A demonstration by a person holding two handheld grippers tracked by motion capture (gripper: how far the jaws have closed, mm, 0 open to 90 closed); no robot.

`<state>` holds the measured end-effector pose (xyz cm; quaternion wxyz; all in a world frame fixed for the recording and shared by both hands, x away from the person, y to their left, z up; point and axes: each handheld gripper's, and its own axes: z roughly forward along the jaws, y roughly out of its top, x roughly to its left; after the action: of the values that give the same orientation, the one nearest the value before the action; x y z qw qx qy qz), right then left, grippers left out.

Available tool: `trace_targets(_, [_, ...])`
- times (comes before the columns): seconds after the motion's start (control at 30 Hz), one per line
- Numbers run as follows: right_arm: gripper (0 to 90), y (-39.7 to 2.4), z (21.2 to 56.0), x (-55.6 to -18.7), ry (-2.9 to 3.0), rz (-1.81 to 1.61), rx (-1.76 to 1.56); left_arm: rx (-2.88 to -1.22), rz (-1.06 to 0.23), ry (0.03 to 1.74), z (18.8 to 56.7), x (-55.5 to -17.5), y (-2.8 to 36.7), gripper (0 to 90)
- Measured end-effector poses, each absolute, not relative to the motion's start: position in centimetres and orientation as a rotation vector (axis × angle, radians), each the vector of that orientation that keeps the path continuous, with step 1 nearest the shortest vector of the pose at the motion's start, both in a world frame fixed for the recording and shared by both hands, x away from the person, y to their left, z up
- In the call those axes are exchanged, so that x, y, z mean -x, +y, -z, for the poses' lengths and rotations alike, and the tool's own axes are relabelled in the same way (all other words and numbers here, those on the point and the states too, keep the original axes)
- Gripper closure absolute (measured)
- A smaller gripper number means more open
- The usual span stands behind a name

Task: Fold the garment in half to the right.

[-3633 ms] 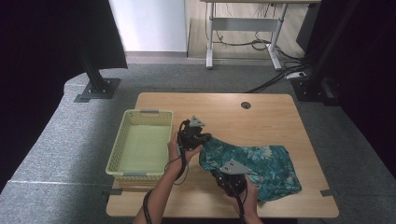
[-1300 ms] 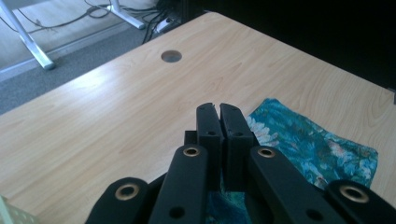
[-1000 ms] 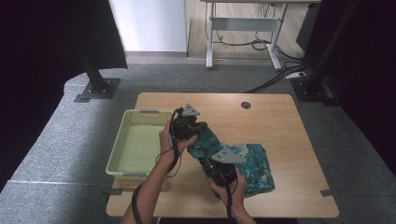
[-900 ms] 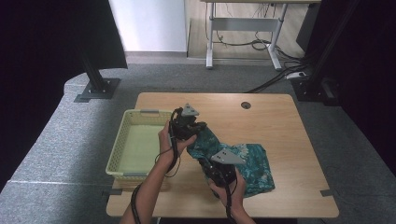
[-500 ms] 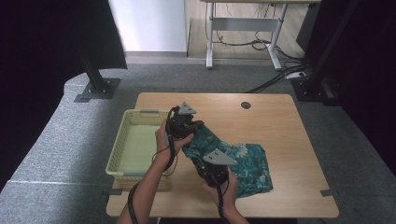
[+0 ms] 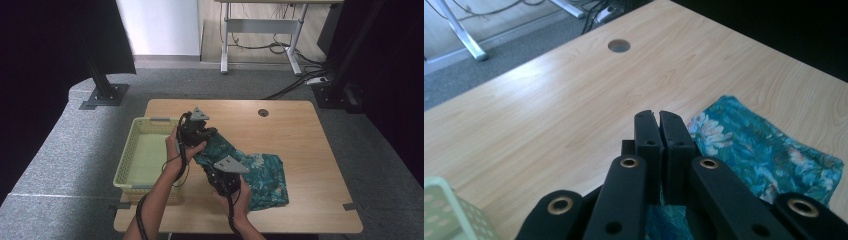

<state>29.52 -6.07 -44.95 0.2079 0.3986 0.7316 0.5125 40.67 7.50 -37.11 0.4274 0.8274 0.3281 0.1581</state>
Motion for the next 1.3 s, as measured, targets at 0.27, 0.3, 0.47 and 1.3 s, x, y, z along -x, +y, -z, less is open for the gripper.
trace_targets(0.27, [84.5,-6.1,42.8,-28.7,2.002,-1.474,-1.07,-2.06,-0.416,0.81,35.5,-40.2,7.8,88.0])
trace_targets(0.3, [84.5,-6.0,42.8,-28.7,2.004,-1.475,-1.068,-2.062,-0.412,0.814,35.7,-40.2,7.8,88.0])
trace_targets(0.47, [84.5,-5.7,43.2,-28.7,2.022,-1.47,-1.073,-2.062,-0.403,0.825,36.1,-40.3,8.1,87.9])
trace_targets(1.3, [84.5,-3.7,42.0,-28.8,2.026,-1.501,-1.039,-2.037,-0.417,0.825,35.1,-40.0,9.8,87.9])
